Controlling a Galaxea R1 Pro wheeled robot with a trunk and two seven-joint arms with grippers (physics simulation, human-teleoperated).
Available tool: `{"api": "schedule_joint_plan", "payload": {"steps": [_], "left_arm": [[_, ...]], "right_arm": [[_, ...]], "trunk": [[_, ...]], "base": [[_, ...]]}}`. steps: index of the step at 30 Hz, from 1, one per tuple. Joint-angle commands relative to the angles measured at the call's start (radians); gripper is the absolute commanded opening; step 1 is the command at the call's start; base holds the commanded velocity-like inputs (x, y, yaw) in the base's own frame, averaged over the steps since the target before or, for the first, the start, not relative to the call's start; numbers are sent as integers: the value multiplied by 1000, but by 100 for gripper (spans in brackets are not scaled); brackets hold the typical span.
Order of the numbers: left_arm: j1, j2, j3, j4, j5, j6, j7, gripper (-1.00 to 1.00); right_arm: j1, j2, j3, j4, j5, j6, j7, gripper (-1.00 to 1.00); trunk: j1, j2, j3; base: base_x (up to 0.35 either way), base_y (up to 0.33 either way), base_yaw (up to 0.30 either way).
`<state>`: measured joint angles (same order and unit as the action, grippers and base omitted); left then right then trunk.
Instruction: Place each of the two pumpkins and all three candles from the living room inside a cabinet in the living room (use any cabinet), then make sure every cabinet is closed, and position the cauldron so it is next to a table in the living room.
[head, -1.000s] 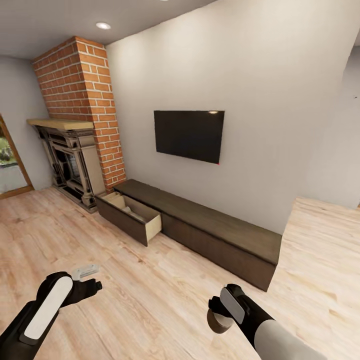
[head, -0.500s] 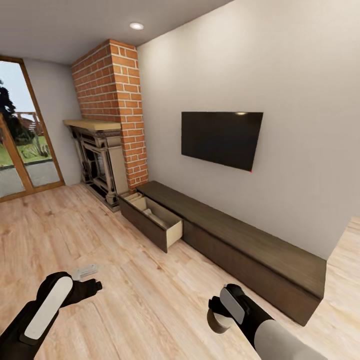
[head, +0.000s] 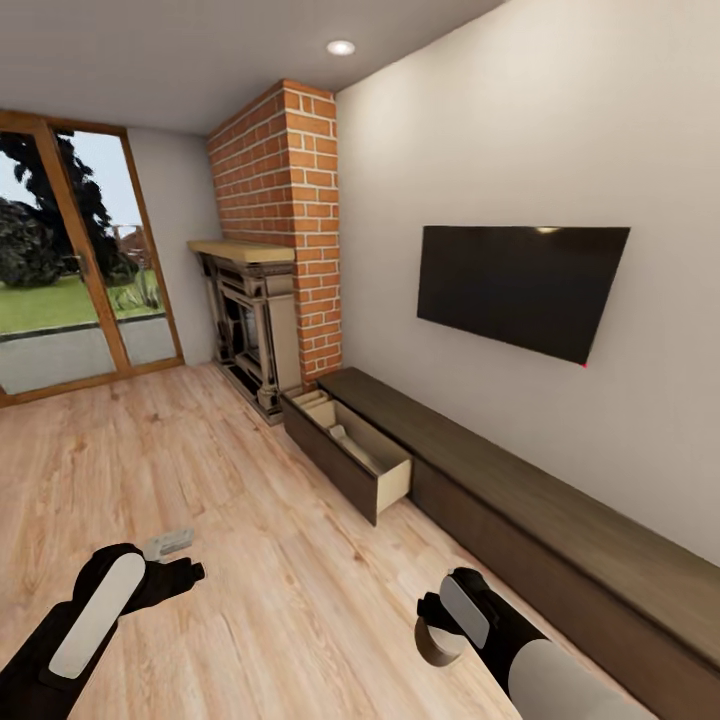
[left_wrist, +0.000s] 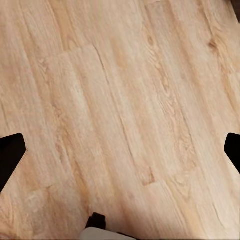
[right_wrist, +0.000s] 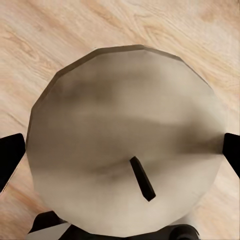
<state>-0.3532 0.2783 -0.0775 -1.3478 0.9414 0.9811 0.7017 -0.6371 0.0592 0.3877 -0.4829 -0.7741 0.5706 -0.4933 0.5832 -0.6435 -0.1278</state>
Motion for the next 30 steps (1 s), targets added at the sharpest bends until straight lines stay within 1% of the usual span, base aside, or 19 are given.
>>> {"api": "schedule_joint_plan", "payload": {"steps": [1,7,10,23,30], "left_arm": [[-1,1,-2,-1,10,1,11,100],[-1,1,-3,-1,10,1,10,100],[-1,1,-2,-1,9,1,10,100],[-1,2,-1,-1,9,1,10,100],[-1,6,4,-1,14,2,9,100]], "right_arm": [[-1,-1,7,-2,-10,2,-10,-100],[-1,-1,7,-2,-10,2,-10,-100],[-1,-2,7,-2,-11,2,-8,-100],[-1,-1,11,-2,-11,0,-4,-100],[-1,-1,11,-2,-14,1,-2,-100]], "trunk": [[1,-2,-1],[1,-2,-1],[1,-2,-1],[1,-2,-1],[1,-2,-1]], "base": [[318,132,282],[318,115,278],[321,34,142],[328,4,8],[322,110,0]]}}
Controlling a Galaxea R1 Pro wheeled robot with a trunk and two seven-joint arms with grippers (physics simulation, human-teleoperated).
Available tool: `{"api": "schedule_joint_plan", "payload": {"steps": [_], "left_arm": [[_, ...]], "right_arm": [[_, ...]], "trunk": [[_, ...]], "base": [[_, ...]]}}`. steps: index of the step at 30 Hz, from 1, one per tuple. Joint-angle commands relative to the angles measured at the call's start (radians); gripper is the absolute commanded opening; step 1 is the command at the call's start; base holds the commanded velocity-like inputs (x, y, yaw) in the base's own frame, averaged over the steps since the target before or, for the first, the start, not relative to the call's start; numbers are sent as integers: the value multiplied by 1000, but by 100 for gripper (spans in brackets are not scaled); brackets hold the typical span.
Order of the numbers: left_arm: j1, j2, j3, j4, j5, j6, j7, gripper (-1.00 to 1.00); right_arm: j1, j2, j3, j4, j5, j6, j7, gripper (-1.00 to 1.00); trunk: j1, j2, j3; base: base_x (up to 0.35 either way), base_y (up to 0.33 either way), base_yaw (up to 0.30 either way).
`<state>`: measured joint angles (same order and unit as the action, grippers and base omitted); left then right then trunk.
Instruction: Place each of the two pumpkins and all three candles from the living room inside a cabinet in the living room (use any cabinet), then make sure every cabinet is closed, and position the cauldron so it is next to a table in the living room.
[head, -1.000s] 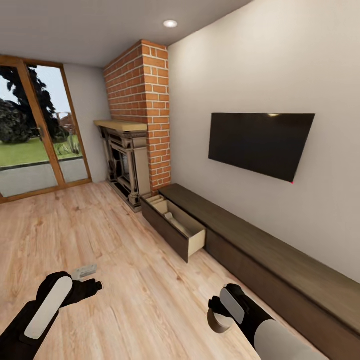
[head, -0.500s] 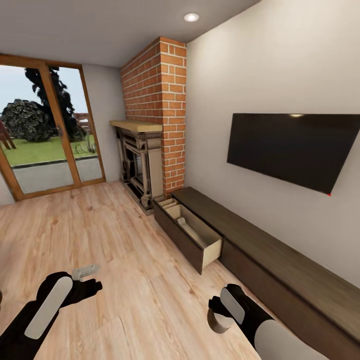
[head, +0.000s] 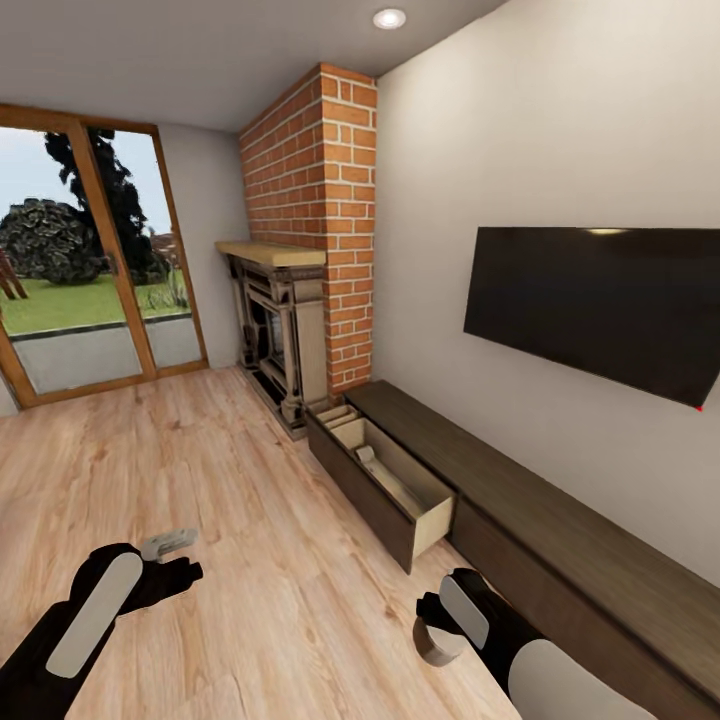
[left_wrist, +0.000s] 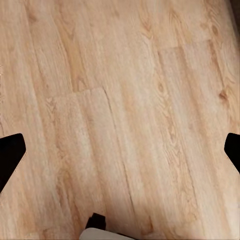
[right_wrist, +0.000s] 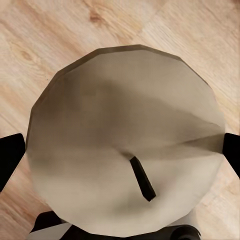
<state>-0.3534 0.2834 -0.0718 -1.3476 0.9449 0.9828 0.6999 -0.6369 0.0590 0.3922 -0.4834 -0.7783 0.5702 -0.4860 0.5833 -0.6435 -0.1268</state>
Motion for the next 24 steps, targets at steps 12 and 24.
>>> {"api": "schedule_joint_plan", "payload": {"steps": [12,24], "left_arm": [[-1,19,7,-1,11,3,7,100],[-1,16,5,1,14,3,6,100]], "right_arm": [[-1,-1,7,-3,-9,21,-16,-100],[-1,-2,7,-3,-11,24,-17,-100]], "trunk": [[1,-2,-2],[1,-2,-2]], "base": [[303,133,0],[313,3,0]]}}
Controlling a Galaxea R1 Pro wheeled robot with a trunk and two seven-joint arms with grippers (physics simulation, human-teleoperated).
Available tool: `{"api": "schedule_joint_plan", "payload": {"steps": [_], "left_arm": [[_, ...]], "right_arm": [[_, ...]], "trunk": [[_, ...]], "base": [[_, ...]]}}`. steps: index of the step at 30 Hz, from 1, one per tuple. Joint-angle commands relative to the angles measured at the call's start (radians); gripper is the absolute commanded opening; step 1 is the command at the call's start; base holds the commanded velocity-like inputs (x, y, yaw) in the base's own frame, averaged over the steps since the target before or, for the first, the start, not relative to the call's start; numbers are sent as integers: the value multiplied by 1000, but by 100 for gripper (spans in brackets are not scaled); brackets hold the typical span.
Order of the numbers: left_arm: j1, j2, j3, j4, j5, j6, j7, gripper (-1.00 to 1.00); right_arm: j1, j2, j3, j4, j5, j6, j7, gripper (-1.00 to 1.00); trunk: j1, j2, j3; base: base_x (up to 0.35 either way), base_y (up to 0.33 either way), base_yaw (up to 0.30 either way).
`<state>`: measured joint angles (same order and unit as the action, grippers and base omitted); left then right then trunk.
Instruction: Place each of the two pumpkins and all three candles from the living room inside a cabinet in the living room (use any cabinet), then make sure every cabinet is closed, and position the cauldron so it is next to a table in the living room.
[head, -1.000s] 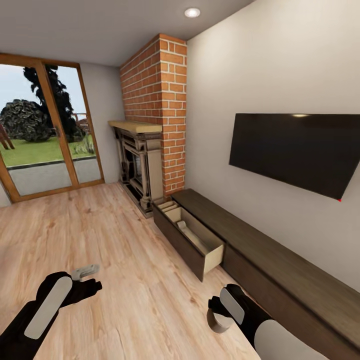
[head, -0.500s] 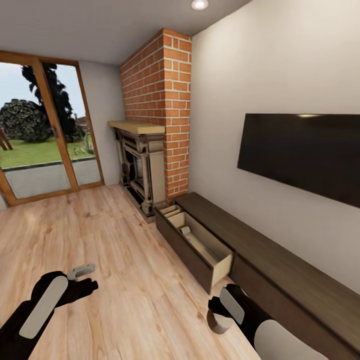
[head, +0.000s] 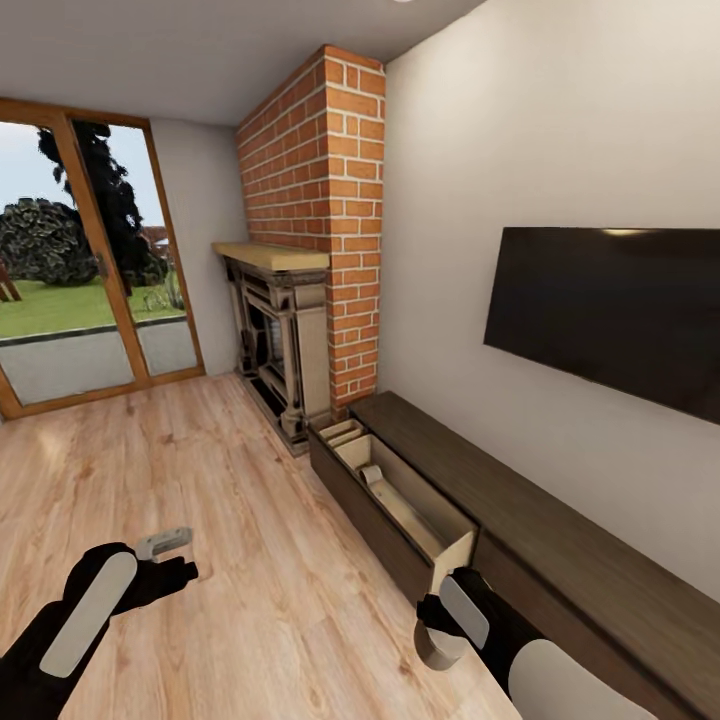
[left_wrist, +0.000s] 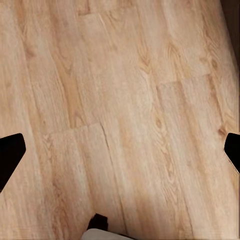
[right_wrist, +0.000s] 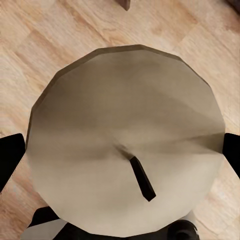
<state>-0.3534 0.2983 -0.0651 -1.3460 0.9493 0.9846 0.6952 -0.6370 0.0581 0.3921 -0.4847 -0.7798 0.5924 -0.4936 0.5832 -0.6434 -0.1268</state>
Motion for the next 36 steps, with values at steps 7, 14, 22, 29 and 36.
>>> {"api": "schedule_joint_plan", "payload": {"steps": [7,14,22,29,36], "left_arm": [[-1,1,-3,-1,11,0,9,100],[-1,-1,-4,-1,10,0,9,100],[-1,-1,-4,-1,11,0,9,100],[-1,-5,-5,-1,9,0,10,100],[-1,-7,-5,-1,4,0,10,100]], "right_arm": [[-1,-1,7,-2,-10,1,-8,-100],[-1,-2,6,-2,-11,-1,-3,-100],[-1,-1,5,-2,-12,-2,-2,-100],[-1,-1,5,-2,-12,-2,-1,-100],[-1,-3,4,-2,-12,-2,0,-100]], "trunk": [[1,-2,-2],[1,-2,-2],[1,-2,-2],[1,-2,-2],[1,-2,-2]], "base": [[329,0,0],[331,0,0],[331,0,0],[324,95,0],[311,155,0]]}}
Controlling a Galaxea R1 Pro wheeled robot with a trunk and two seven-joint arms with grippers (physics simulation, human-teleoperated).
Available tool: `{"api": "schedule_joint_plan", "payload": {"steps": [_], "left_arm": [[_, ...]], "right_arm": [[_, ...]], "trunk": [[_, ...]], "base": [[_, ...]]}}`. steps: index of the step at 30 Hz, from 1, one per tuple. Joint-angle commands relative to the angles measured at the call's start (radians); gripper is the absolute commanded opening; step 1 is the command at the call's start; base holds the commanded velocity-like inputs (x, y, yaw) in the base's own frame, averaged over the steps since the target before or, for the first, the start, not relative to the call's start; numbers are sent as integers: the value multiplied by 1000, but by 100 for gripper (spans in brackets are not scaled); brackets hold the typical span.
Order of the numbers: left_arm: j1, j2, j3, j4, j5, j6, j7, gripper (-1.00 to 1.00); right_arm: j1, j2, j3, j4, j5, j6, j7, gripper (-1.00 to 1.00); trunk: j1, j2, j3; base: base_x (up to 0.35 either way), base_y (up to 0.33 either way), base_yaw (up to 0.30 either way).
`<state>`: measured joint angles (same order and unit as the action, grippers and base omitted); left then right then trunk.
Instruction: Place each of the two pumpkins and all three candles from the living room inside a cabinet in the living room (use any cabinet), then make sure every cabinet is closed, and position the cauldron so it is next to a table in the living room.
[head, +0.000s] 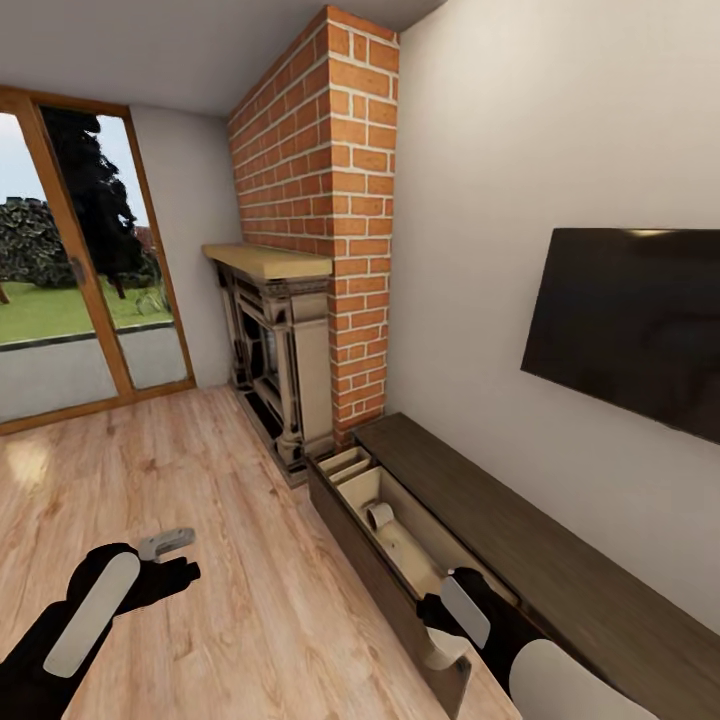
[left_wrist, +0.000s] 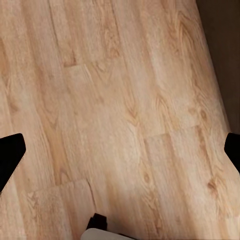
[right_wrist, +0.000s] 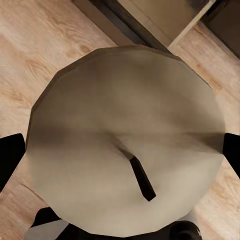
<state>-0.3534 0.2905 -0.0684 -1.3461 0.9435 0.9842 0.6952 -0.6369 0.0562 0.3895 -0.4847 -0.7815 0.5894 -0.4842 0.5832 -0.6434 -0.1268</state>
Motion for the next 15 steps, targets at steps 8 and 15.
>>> {"api": "schedule_joint_plan", "payload": {"steps": [8,15], "left_arm": [[-1,-1,-2,-1,7,0,10,100],[-1,-1,-3,-1,6,-1,12,100]], "right_arm": [[-1,-1,5,-2,-10,1,-10,-100],[-1,0,5,-2,-10,1,-10,-100]], "trunk": [[1,-2,-2],[1,-2,-2]], "base": [[309,158,0],[301,168,0]]}}
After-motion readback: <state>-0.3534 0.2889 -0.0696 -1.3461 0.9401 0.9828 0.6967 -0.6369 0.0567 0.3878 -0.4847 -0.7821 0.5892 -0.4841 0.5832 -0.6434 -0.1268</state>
